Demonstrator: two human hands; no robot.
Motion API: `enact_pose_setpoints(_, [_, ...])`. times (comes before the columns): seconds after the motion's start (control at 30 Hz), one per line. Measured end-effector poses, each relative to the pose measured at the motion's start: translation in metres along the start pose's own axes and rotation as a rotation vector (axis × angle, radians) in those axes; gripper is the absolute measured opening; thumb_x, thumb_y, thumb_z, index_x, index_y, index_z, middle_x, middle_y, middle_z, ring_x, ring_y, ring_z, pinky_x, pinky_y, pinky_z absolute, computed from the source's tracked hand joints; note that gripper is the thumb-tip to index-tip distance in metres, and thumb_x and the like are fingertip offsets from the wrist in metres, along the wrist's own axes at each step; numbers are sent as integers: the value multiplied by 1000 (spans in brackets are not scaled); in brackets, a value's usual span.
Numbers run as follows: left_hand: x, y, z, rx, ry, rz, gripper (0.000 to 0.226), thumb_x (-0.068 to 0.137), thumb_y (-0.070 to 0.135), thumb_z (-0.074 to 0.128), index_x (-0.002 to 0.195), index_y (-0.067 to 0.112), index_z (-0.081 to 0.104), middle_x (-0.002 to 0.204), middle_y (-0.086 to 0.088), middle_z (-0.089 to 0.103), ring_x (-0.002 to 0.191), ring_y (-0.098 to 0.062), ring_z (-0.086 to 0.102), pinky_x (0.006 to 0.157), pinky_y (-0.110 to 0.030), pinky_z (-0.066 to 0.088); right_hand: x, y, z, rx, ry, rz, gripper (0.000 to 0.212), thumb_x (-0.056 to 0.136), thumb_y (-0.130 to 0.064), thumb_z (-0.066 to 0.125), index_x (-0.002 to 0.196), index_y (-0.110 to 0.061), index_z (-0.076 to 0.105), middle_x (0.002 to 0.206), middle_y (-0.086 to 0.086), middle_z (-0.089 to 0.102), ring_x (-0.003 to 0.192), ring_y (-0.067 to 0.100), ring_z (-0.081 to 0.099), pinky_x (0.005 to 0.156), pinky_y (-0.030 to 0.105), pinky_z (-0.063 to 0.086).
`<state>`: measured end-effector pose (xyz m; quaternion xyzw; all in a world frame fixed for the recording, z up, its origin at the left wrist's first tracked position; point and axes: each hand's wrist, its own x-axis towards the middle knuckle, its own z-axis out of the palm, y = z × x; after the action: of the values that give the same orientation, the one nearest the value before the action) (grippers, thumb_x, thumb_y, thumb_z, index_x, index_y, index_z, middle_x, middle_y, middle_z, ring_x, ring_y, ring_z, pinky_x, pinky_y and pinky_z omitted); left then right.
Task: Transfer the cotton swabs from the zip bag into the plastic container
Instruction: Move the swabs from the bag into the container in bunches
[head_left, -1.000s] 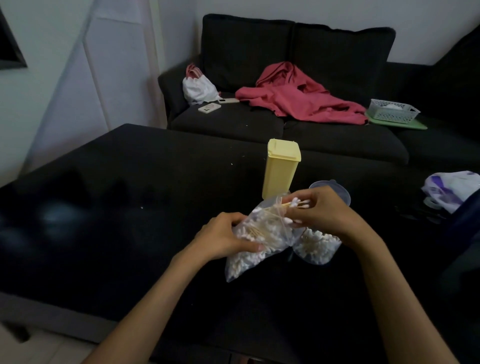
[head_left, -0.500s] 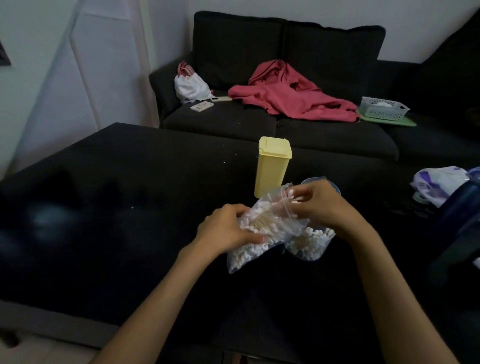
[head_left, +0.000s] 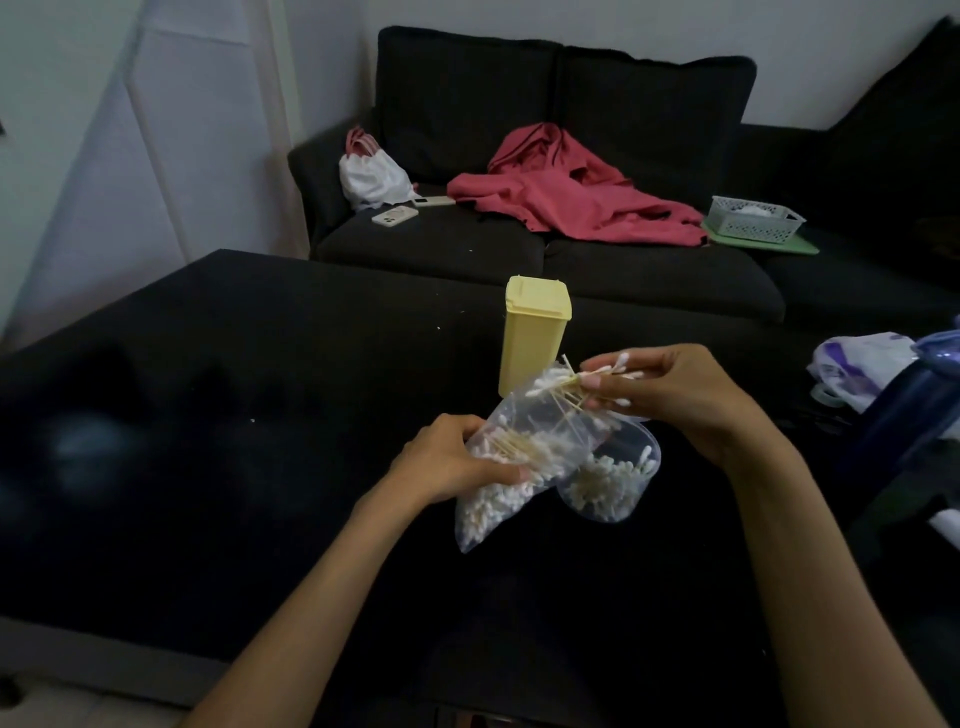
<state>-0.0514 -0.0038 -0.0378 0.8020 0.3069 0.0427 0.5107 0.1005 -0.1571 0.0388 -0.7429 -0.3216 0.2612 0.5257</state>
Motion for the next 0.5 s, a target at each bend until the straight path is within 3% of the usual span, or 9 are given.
enact_pose_setpoints(0.1, [1,1,2,-13,7,-7,66,51,51,85,110,30,64,107,7,69,101,-14,64,94,-43,51,0,2,0,26,51,-11,18,74,-8,77,91,-9,75,84,10,75,79,19,73,72,26,58])
enact_pose_setpoints(0.27, [3,-3,-3,31,44,-39,57,59,45,85,109,28,64,108,7,68,101,-14,64,94,-42,51,-2,-1,-9,210,148,-47,14,77,0,70,91,-4,71,85,15,72,63,12,70,62,16,56])
enact_pose_setpoints(0.4, [-7,-2,-14,380,201,-109,56,71,50,75,121,31,56,115,7,61,107,-17,59,84,-35,48,-1,5,-14,281,222,-24,14,78,-2,69,91,-5,70,87,13,72,67,12,71,62,16,57])
enact_pose_setpoints(0.5, [-12,-6,-20,539,340,-92,48,76,49,68,118,29,56,117,2,57,109,-22,54,81,-40,48,3,16,-15,270,237,66,13,79,-4,69,91,-8,70,91,12,73,76,15,71,65,19,58])
